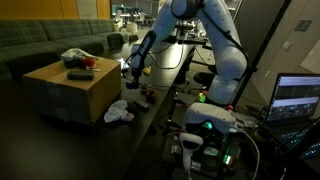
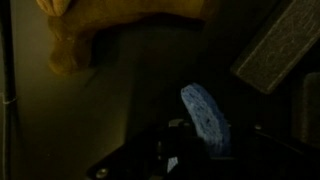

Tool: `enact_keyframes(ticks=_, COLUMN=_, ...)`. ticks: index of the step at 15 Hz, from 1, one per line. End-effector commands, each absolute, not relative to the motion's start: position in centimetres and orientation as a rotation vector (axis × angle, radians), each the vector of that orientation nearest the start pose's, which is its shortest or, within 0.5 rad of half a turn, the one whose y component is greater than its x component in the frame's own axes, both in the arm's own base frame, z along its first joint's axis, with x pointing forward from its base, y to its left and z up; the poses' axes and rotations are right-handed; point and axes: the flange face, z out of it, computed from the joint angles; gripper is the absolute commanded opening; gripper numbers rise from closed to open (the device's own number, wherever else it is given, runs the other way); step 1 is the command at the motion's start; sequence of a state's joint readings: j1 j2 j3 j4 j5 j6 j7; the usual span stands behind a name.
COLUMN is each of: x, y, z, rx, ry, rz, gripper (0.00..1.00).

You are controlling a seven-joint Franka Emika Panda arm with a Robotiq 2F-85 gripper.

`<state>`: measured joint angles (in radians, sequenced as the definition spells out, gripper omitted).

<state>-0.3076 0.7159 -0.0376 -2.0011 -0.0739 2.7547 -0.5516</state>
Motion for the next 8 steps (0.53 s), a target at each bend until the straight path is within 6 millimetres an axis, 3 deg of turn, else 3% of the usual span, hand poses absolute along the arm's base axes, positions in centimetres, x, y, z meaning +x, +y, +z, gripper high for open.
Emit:
enact_keyframes(ticks=1, x=57.2, y=-20.4, z=9.0, rx=-3.211, ry=-0.411, rz=-0.059, gripper=0.10)
enact_keyframes(ticks=6, x=58.2, y=-20.6, z=8.6, rx=-3.241, ry=-0.343, rz=-0.104, gripper=0.13)
enact_keyframes(ticks=8, x=58.5, y=-20.7, z=8.7, rx=-3.250, ry=-0.312, rz=-0.117, gripper=0.39)
